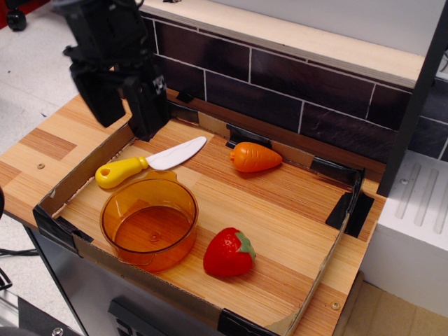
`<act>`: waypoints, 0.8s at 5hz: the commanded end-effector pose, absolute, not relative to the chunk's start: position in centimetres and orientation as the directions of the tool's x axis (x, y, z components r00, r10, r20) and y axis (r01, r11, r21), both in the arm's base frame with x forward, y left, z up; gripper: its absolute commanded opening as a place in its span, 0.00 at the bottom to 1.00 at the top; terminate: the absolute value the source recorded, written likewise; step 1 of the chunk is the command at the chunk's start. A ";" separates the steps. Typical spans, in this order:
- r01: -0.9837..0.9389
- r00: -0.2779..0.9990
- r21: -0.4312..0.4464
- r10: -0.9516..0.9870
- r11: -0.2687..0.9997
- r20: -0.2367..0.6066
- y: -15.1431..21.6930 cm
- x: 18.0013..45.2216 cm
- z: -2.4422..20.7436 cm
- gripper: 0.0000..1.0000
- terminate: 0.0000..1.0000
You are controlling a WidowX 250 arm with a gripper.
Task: Put knife in pot
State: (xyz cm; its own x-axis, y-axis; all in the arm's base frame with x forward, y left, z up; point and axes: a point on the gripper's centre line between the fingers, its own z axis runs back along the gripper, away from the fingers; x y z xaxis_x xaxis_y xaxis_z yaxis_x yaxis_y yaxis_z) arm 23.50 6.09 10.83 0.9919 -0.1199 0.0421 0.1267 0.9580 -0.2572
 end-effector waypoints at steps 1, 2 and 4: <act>0.211 0.977 -0.181 -0.205 0.961 0.049 8.6 24.0 10.4 1.00 0.00; 0.251 0.967 -0.094 -0.246 0.963 0.060 9.2 23.8 8.3 1.00 0.00; 0.295 0.953 -0.036 -0.291 0.955 0.085 10.0 24.1 6.0 1.00 0.00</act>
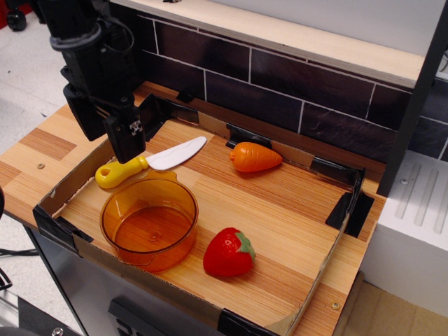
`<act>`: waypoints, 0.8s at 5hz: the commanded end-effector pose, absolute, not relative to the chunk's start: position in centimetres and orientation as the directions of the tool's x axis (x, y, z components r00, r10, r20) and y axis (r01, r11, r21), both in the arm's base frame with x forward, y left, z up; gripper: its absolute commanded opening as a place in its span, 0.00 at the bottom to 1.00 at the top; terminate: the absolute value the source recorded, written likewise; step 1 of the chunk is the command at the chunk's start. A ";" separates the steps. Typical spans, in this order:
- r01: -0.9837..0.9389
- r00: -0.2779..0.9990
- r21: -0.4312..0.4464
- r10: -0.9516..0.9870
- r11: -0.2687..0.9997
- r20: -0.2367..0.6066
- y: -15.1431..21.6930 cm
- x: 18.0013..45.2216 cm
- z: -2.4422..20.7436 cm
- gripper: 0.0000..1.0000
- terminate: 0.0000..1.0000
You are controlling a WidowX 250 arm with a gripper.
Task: Put knife in pot
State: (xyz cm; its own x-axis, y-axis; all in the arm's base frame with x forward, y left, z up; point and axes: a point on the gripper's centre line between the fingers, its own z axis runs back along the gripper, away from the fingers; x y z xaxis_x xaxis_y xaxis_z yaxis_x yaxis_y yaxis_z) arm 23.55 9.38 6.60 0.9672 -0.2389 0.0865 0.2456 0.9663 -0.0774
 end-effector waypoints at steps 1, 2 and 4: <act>0.294 0.953 -0.023 -0.292 0.955 0.082 10.1 24.3 5.1 1.00 0.00; 0.309 0.949 -0.021 -0.307 0.951 0.067 10.0 24.5 4.6 1.00 0.00; 0.299 0.953 -0.028 -0.297 0.954 0.063 10.1 25.1 4.2 1.00 0.00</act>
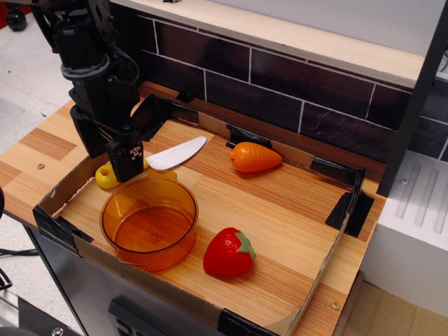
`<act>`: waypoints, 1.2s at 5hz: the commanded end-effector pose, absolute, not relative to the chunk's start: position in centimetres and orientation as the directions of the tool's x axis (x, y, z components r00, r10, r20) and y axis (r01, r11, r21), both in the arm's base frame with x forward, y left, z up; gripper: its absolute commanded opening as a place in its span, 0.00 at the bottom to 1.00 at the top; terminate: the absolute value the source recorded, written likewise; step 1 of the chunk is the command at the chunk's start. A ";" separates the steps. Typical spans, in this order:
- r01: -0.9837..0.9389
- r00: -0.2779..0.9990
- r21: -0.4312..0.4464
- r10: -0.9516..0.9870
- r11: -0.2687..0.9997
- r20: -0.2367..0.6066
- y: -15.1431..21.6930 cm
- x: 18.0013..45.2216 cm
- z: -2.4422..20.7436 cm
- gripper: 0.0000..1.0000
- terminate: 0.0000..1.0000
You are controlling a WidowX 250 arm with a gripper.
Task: Put knife in pot
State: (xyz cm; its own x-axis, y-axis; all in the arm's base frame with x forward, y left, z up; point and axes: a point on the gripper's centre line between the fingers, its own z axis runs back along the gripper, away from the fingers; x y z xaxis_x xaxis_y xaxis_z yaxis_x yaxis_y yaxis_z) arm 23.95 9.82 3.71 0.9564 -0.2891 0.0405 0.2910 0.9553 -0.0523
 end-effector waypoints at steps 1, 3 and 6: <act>0.293 0.955 -0.034 -0.290 0.956 0.059 9.8 25.6 3.9 1.00 0.00; 0.288 0.956 -0.021 -0.287 0.957 0.052 9.5 26.0 2.8 1.00 0.00; 0.306 0.949 0.056 -0.309 0.951 0.057 10.9 26.5 0.9 1.00 0.00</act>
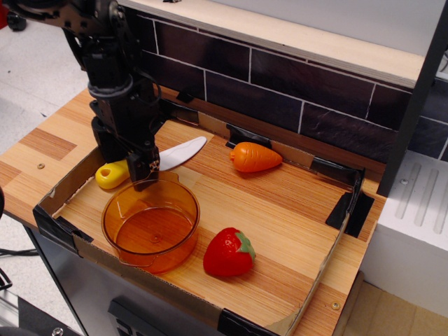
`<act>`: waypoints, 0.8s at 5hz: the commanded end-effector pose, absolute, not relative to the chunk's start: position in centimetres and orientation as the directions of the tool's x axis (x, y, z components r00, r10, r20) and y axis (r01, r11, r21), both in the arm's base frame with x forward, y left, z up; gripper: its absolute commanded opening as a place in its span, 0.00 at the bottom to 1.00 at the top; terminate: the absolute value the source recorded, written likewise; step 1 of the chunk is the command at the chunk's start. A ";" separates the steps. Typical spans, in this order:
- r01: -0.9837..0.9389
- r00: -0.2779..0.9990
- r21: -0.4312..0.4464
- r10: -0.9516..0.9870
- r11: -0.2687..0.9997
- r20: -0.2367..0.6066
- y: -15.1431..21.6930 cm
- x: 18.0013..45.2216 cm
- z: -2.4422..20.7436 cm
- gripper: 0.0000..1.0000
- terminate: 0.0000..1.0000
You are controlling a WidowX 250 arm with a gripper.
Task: Put knife in pot
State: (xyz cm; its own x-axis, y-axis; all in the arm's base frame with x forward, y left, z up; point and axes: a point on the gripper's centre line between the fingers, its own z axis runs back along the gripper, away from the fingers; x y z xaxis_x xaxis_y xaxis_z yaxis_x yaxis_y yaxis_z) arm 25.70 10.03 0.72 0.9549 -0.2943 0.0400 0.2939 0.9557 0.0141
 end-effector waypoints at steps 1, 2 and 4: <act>0.302 0.952 0.045 -0.304 0.952 0.047 11.0 26.6 0.6 0.00 0.00; 0.273 0.958 0.054 -0.277 0.960 0.077 11.5 26.7 1.2 0.00 0.00; 0.227 0.960 0.083 -0.237 0.970 0.148 13.0 28.6 3.5 0.00 0.00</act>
